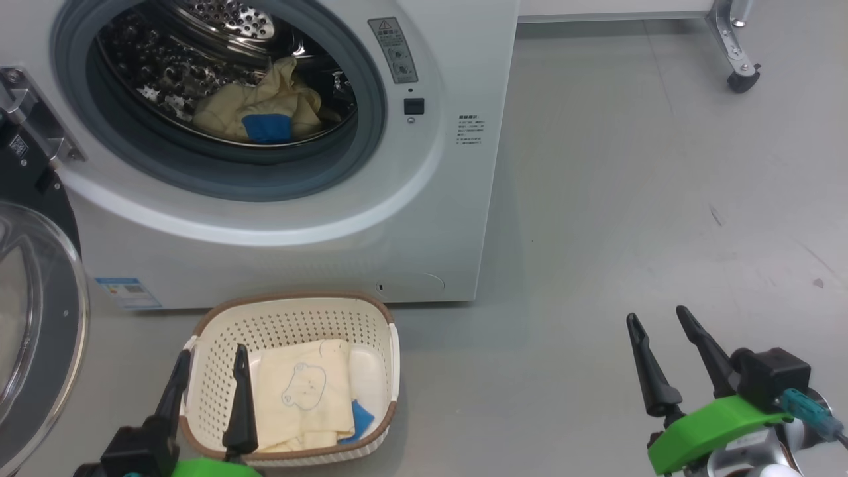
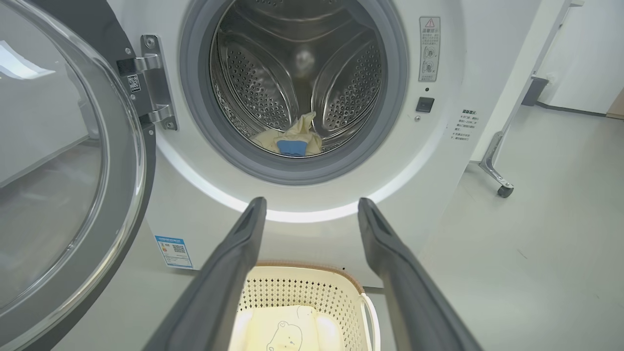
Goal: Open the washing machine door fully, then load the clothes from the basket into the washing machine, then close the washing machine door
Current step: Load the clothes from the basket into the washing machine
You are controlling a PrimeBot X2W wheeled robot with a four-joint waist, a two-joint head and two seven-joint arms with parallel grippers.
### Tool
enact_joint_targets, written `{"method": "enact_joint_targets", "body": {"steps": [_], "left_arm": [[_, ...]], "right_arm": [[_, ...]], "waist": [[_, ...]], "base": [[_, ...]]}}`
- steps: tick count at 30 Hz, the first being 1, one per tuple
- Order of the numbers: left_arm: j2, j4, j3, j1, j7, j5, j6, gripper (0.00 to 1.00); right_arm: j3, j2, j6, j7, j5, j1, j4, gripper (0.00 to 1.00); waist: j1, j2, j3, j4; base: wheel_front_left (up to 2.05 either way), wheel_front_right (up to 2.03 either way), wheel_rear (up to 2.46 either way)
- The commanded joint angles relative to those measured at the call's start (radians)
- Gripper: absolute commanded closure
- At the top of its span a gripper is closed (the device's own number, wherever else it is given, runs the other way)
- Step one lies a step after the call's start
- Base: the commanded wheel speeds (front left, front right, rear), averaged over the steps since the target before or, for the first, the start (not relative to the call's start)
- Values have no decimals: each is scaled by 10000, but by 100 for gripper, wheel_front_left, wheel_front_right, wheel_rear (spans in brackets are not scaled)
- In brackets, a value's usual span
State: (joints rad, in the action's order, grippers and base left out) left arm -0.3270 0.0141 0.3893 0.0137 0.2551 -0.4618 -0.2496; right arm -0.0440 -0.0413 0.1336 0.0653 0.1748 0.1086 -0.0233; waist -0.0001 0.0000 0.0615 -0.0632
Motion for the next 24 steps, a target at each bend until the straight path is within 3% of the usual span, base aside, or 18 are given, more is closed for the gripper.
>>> {"method": "enact_joint_targets", "body": {"steps": [1, 24], "left_arm": [[-104, 210, -444, -243, 66, 133, -1317, 0], [165, -286, -447, -410, 31, 185, -1038, 0]], "right_arm": [[-191, -89, -29, -26, 27, -206, -428, 0], [-197, -89, -29, -196, 17, -56, -594, 0]], "waist": [[1, 0, -13, 2], [1, 0, -193, -17]], "base": [[0, 0, 0], [0, 0, 0]]}}
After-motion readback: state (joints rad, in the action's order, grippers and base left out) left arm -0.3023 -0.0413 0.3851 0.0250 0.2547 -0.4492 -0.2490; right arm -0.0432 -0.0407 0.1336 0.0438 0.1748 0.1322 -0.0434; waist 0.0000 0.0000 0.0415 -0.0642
